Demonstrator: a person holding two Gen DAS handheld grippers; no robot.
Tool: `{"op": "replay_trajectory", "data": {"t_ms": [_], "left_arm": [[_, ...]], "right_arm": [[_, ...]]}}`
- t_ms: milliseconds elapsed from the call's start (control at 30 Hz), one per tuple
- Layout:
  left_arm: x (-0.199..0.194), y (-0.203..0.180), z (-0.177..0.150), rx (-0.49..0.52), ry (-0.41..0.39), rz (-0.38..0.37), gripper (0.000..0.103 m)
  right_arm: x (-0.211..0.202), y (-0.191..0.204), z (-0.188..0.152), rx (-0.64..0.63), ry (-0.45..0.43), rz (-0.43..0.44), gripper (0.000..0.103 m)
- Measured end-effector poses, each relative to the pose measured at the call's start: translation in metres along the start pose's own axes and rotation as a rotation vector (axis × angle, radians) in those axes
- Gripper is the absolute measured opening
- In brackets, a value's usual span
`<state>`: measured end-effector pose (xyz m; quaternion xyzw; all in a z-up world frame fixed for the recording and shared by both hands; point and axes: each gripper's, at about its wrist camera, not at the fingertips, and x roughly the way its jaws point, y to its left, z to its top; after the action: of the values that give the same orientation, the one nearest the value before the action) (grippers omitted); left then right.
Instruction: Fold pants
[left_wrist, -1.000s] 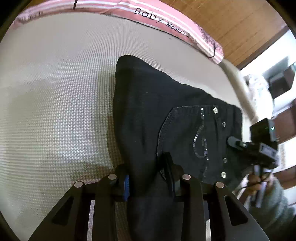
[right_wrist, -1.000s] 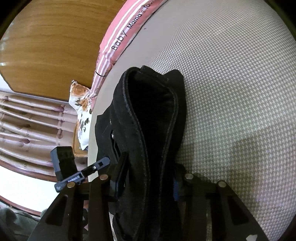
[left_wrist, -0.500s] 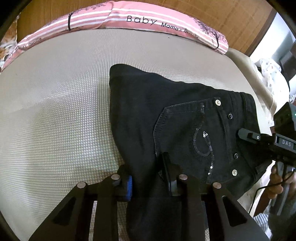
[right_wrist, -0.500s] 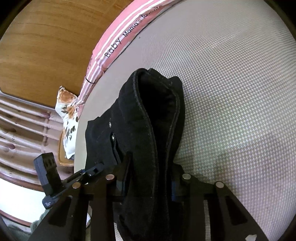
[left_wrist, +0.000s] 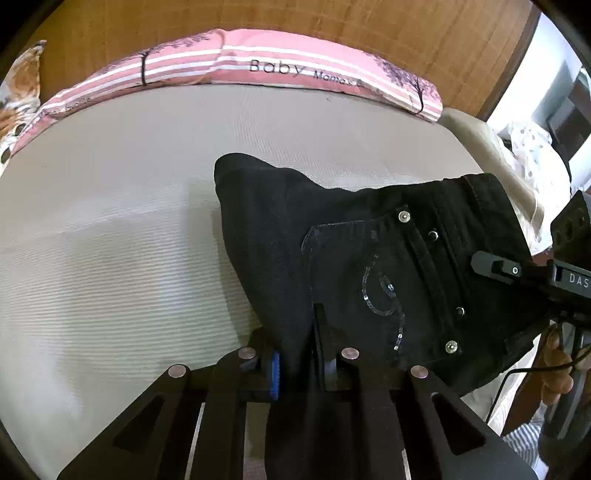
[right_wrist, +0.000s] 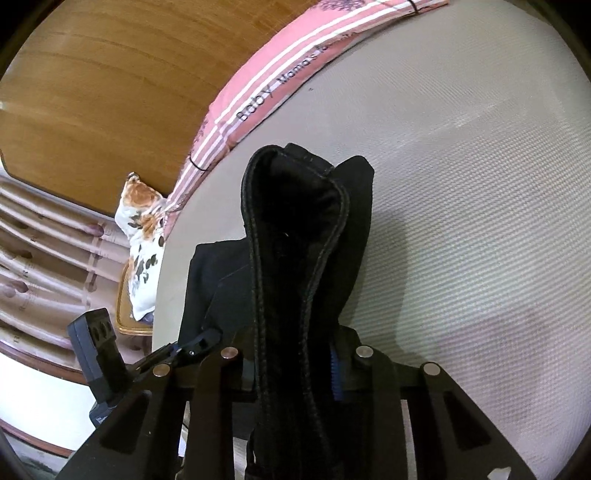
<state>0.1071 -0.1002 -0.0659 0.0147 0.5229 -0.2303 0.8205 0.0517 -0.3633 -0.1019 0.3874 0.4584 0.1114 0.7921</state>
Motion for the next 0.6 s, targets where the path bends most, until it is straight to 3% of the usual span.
{"op": "replay_trajectory", "data": {"t_ms": [333,600], "left_arm": [[-0.028,0.043,0.005,-0.065,-0.050,0.028,0.014],[-0.028,0.079,0.037,-0.087,-0.085,0.088,0.014]], "right_arm": [[0.030,0.033,0.004,-0.017,0.034,0.066,0.025],[0.068,0.063,0.031,-0.045,0.059,0.087,0.025]]}}
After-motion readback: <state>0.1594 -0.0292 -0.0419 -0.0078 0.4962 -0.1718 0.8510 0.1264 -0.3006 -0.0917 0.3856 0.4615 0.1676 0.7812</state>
